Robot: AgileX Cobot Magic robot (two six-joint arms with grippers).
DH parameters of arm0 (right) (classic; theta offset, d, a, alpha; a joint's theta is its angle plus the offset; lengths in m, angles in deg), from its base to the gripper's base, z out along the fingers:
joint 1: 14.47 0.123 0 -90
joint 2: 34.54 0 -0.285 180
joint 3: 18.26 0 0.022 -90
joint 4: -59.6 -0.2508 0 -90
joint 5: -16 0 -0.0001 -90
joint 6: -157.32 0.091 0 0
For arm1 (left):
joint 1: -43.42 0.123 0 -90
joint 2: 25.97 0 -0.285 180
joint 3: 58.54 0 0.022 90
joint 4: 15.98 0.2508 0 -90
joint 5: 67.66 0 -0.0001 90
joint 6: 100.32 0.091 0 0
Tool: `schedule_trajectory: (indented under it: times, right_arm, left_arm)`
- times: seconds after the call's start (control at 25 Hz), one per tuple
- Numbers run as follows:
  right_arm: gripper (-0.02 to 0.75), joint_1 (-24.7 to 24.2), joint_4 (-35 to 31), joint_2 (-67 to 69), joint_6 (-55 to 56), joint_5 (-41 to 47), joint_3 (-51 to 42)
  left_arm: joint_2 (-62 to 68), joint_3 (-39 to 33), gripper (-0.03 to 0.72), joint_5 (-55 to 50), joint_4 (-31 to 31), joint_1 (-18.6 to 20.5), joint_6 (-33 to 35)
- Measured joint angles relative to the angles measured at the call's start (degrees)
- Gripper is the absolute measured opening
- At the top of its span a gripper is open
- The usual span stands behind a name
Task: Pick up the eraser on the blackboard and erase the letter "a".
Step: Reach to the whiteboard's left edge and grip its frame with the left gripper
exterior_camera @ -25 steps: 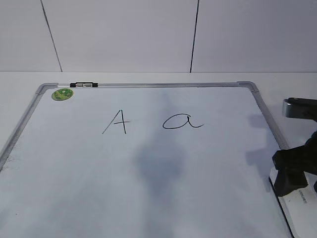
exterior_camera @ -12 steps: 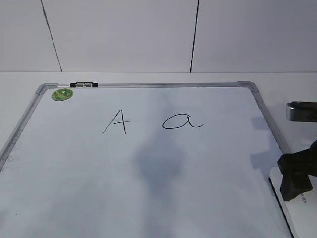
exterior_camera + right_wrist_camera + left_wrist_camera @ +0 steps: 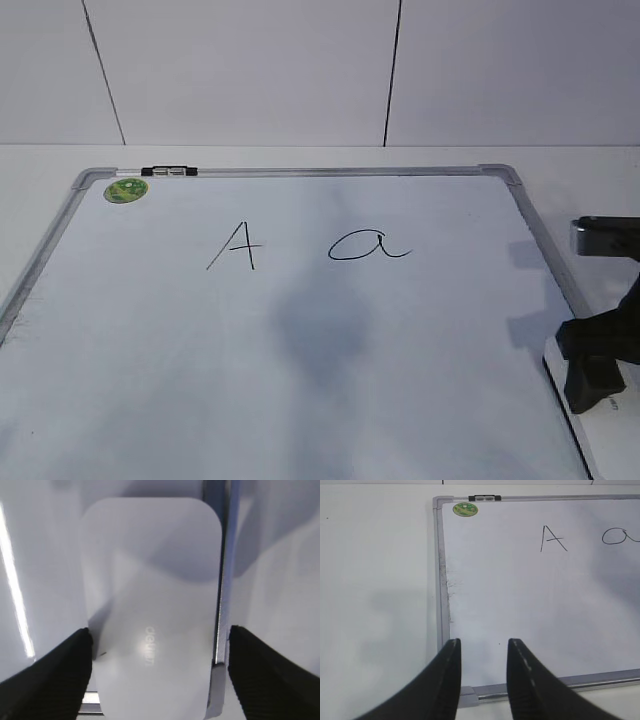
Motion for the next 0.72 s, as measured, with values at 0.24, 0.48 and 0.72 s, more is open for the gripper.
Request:
schedule_trajectory:
  times: [0.24,0.48,0.72]
  right_arm:
    - [0.675,0.0,-0.2,1.4,-0.2,-1.0,0.1]
    - [0.671,0.0,-1.1,1.9,-1.2,-1.9,0.1]
    - [0.666,0.0,-1.1,1.9,-1.4,-3.2,0.1]
  left_arm:
    - [0.0,0.0,0.239,0.0,0.0,0.0,0.0]
    - [0.0,0.0,0.239,0.0,0.1,0.0,0.0]
    - [0.0,0.0,0.239,0.0,0.1,0.0,0.0]
